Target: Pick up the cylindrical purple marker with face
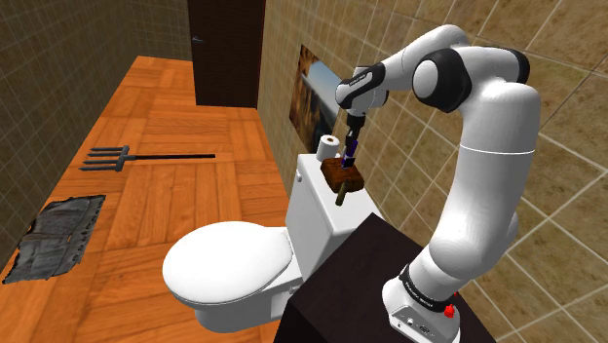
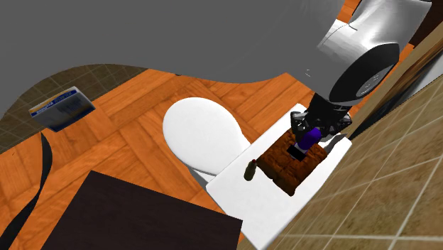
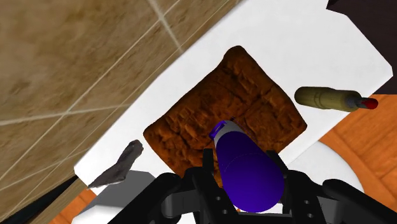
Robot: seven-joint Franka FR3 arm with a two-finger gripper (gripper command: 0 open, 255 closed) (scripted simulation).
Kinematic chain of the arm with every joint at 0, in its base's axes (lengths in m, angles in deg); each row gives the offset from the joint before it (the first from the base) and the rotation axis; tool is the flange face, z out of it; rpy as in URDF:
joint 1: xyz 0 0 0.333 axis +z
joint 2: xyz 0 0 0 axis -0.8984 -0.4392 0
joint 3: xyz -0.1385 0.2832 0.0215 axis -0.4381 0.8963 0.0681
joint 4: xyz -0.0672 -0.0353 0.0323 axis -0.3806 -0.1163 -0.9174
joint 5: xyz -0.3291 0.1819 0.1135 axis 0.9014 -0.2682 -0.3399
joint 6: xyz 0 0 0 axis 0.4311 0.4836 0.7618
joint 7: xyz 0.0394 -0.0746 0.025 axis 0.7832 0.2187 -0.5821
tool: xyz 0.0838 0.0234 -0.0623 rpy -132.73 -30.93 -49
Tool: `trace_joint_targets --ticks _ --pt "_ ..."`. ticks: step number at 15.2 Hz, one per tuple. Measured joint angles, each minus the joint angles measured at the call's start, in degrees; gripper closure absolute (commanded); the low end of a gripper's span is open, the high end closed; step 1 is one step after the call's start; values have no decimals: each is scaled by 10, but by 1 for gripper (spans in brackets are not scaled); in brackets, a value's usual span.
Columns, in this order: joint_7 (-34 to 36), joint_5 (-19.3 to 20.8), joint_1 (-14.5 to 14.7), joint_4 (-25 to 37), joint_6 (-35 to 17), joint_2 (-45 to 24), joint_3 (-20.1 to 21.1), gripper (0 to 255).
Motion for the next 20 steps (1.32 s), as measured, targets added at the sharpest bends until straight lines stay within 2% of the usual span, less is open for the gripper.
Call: trace_joint_targets --ticks 9,20 --pt "-1 0 0 2 3 1 0 255" --pt "7 19 8 30 70 44 -9 255"
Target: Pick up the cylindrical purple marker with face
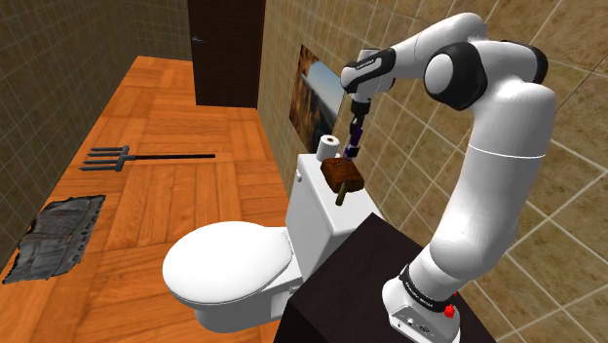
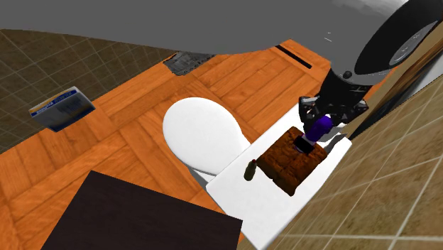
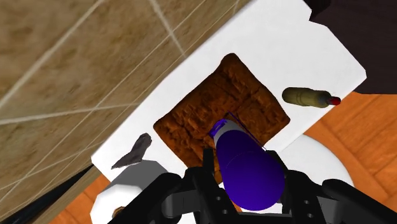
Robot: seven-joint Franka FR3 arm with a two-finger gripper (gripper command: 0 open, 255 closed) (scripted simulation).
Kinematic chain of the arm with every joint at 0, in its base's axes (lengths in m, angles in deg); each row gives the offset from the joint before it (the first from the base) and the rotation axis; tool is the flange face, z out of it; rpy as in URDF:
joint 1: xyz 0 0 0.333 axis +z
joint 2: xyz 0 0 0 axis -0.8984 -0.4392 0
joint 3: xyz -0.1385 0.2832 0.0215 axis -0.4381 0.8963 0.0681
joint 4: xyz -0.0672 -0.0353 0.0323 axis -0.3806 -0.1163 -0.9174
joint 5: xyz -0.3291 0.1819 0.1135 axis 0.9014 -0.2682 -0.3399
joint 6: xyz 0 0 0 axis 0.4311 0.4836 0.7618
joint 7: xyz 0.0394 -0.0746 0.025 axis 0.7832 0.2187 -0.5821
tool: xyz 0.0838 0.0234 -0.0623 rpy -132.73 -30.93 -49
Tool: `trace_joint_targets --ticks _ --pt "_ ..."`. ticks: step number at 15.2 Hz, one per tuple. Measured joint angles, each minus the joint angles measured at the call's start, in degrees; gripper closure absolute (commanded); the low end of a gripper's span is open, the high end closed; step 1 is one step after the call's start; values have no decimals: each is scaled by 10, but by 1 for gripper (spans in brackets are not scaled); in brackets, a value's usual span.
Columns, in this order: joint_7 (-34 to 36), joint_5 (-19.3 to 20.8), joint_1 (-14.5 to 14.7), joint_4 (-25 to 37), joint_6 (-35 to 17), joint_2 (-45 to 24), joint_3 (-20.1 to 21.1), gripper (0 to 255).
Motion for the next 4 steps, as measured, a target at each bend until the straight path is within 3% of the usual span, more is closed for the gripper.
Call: trace_joint_targets --ticks 4 --pt "0 5 1 13 24 12 -3 255"
